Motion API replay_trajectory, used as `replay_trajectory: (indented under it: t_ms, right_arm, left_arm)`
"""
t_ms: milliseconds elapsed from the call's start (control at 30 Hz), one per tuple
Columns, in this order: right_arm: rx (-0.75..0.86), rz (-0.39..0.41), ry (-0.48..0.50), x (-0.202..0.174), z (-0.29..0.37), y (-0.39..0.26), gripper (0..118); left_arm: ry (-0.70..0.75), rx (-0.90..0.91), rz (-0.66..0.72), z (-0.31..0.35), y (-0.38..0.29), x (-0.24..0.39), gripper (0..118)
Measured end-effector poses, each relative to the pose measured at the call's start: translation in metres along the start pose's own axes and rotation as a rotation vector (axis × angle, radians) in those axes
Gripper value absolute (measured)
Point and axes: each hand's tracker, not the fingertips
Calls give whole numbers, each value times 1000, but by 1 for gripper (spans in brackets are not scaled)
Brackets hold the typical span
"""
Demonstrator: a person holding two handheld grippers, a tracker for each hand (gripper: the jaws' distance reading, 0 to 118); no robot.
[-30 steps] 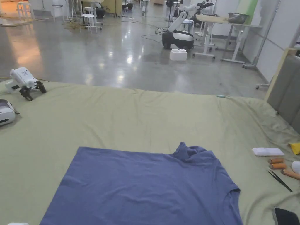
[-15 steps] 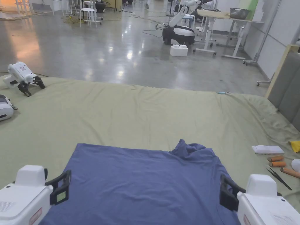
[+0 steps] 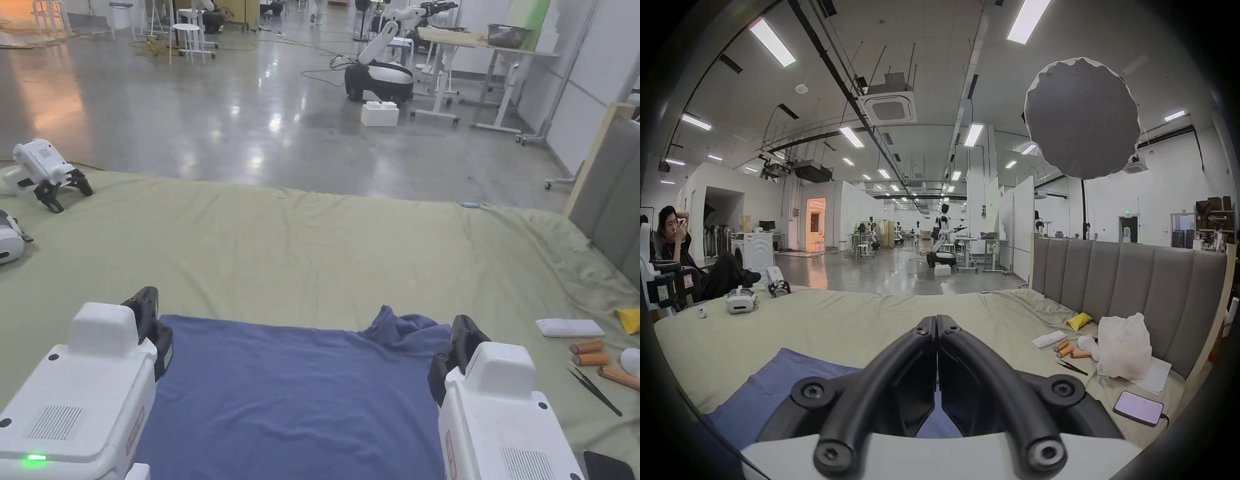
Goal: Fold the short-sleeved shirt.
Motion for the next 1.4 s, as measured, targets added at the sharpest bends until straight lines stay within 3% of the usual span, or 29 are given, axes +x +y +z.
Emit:
replay_trajectory:
  t_ms: [133,367,433,500,600,700,833,967,1067,1133,1167,1267,1300,1400]
  right_arm:
    - [-4,8,1,2,-2,-1,0]
    - [-107,26,29,6,-8,-17,0]
    - [-129,20,36,6,-10,-23,0]
    - [-152,31,39,5,-10,-29,0]
    - [-184,19,47,3,-13,-36,0]
    - [-208,19,55,0,-15,-41,0]
    - [-231,21,58,-1,-15,-46,0]
    - [-258,33,57,3,-14,-51,0]
    - [-287,42,52,12,-11,-54,0]
    - [-315,43,52,21,-7,-56,0]
    - [-348,55,49,27,-4,-57,4]
    - [-445,92,24,48,8,-65,58]
    - [-501,90,14,58,13,-67,69]
    - [-655,90,8,88,27,-82,70]
  left_arm:
    - [-16,-65,14,-3,-4,-17,0]
    - [-80,-478,103,-1,-51,-85,0]
    - [-92,-659,136,1,-72,-105,11]
    - [-80,-730,184,8,-91,-120,23]
    - [-70,-866,174,9,-114,-126,30]
    - [-15,-992,169,1,-139,-126,56]
    - [46,-1045,145,-12,-164,-123,56]
    - [51,-1052,110,-14,-173,-112,48]
    - [17,-1054,103,-15,-169,-109,25]
    - [-4,-1052,118,-13,-169,-108,4]
    - [-33,-1048,126,-13,-169,-108,3]
    - [-35,-1047,125,-12,-168,-108,2]
    - [-41,-1039,120,-10,-167,-109,2]
    - [-45,-1017,131,-5,-164,-113,2]
